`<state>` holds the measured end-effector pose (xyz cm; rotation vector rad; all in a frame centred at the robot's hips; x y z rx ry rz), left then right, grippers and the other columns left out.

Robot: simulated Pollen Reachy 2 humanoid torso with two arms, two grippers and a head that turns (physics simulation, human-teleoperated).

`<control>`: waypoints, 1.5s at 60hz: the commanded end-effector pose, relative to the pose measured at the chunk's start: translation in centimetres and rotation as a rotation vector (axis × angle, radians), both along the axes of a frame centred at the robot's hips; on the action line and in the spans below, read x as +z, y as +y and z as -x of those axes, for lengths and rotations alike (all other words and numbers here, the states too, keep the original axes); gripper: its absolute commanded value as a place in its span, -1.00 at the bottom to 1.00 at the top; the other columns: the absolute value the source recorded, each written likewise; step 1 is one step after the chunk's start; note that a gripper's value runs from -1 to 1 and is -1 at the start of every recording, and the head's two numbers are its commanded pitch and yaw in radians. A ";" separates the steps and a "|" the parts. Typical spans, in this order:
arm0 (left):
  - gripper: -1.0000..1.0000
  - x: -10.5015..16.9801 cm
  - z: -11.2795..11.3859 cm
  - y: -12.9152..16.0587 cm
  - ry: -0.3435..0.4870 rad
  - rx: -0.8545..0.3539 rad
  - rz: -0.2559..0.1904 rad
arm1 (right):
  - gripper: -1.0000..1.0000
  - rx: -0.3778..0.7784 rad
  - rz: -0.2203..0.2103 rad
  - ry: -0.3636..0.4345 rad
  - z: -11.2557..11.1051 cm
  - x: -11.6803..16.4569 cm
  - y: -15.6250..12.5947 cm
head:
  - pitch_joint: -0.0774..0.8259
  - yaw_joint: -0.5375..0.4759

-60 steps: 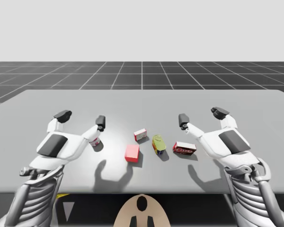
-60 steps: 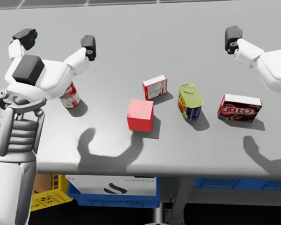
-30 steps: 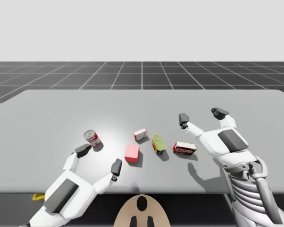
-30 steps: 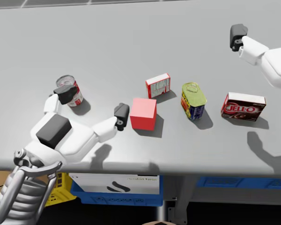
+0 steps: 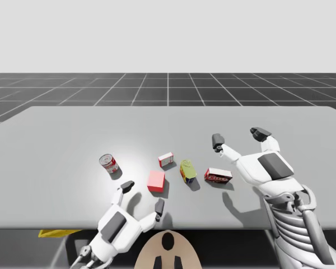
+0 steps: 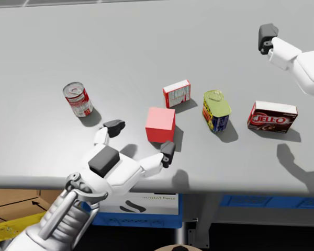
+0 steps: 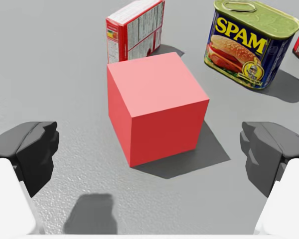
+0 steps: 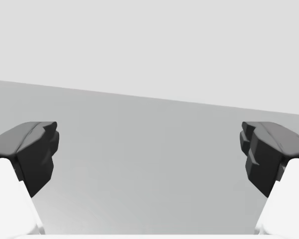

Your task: Find the red cube and pick it up.

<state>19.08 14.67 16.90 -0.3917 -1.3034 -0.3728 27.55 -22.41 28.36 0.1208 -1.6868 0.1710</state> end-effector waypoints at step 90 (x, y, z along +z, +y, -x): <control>1.00 3.9 -3.3 -6.7 -0.040 0.054 0.059 | -1.00 -0.029 -0.027 -0.013 -0.1 0.1 -0.6 | 0.09 0.20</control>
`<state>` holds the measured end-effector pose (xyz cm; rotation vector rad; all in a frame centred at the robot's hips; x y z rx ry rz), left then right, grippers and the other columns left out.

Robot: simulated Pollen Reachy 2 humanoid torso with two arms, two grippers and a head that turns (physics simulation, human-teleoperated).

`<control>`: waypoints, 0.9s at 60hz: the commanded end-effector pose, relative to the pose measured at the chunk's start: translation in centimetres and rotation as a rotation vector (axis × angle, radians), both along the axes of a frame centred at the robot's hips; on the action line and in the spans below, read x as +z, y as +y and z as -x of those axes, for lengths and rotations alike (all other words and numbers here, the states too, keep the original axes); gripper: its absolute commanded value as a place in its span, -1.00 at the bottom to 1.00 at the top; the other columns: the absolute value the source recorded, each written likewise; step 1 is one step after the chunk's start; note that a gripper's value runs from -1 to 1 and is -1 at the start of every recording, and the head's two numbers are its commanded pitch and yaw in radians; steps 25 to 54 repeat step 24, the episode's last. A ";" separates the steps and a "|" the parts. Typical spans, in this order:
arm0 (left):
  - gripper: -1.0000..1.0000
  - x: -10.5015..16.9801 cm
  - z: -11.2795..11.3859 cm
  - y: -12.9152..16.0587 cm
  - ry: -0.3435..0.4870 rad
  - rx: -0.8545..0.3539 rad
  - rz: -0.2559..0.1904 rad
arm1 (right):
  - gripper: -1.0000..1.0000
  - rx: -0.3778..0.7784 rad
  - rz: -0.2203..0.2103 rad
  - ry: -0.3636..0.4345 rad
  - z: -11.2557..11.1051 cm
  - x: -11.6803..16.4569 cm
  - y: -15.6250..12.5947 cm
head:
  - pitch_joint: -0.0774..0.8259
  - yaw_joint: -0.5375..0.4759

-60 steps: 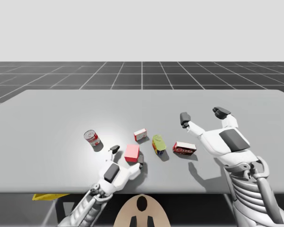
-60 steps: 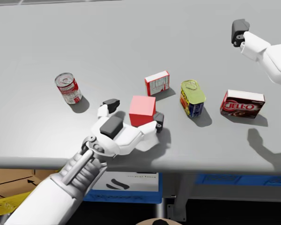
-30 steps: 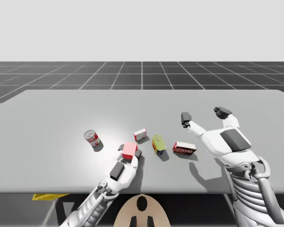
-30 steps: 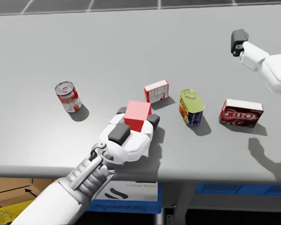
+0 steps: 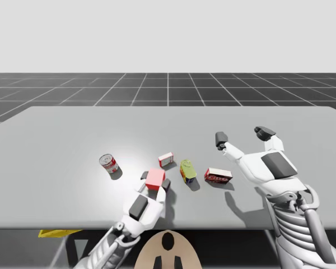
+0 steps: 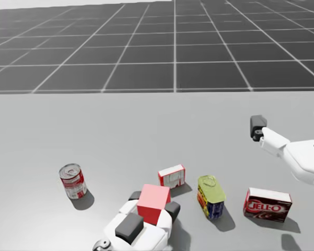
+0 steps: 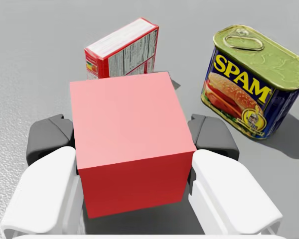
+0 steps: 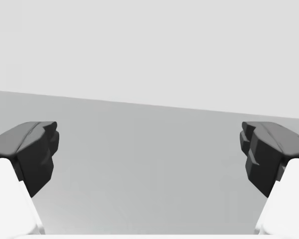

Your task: Find the red cube and pick it up.

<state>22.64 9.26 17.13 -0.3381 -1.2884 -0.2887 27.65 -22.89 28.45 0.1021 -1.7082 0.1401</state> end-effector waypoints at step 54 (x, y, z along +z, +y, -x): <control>1.00 16.1 0.2 1.0 -0.377 -0.048 -0.057 | -1.00 0.026 -0.052 -0.011 -0.1 0.0 -0.8 | 0.05 0.19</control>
